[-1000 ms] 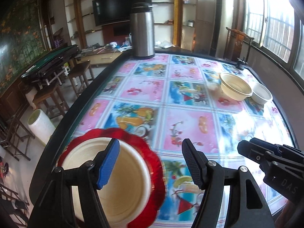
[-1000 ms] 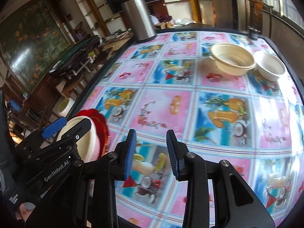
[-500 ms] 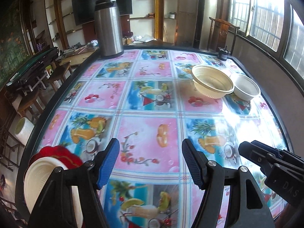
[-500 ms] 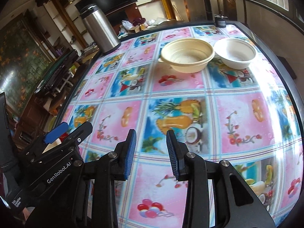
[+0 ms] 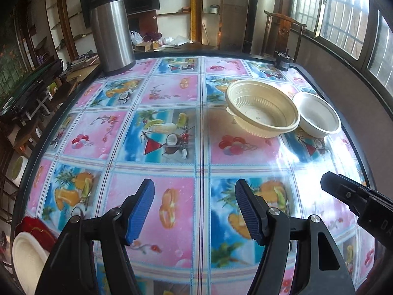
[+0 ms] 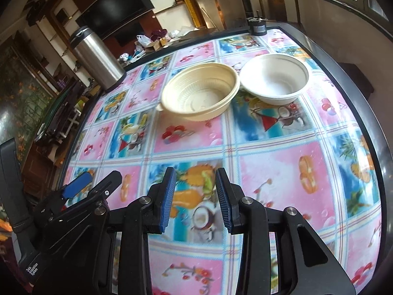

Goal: Organize plates and bowls
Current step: 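Move both tools toward the second cream plastic bowl, then close both tools on the second cream bowl rim and lift it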

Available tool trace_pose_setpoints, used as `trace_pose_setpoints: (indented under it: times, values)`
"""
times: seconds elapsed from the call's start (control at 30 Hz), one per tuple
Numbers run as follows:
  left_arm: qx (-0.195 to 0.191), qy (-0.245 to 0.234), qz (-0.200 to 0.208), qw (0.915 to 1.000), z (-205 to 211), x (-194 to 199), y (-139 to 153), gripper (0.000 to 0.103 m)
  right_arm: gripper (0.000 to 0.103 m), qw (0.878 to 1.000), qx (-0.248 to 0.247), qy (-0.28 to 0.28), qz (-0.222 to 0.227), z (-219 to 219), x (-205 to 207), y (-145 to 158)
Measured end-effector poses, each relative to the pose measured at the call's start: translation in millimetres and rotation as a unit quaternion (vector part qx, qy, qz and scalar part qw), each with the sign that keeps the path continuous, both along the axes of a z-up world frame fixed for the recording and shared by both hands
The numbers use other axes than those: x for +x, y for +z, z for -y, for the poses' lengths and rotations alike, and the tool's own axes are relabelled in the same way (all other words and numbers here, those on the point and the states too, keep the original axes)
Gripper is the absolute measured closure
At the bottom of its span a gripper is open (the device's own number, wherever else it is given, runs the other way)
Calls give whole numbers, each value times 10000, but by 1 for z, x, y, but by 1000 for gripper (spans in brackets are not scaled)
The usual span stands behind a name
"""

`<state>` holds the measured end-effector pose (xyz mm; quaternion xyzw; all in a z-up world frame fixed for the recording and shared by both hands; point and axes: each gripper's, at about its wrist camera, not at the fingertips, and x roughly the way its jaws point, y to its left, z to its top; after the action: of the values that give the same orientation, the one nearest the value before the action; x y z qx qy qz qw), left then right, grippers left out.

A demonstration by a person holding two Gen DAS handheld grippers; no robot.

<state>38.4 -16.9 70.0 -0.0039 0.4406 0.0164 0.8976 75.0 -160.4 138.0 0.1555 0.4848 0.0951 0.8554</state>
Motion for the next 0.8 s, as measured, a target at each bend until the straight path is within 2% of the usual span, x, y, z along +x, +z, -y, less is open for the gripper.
trace_pose_setpoints:
  times: [0.4,0.53,0.6,0.63,0.8]
  values:
    - [62,-33,-154,9999,14,45,-11,35,70,9997,63,-154,-199,19,42,-20]
    - [-78,-1,-191,9998,14,62,-9,35,70,9994,140,-246,-192,26,57,-20]
    - [-112,23,-201,9997,15,73,-7,35,58,9991,166,-327,-231,29,67,-21]
    - [-120,36,-190,9997,16,78,-6,35,56,9989,191,-372,-225,31,72,-22]
    - [-145,80,-229,9996,20,103,-4,35,56,9976,356,-524,-289,40,96,-29]
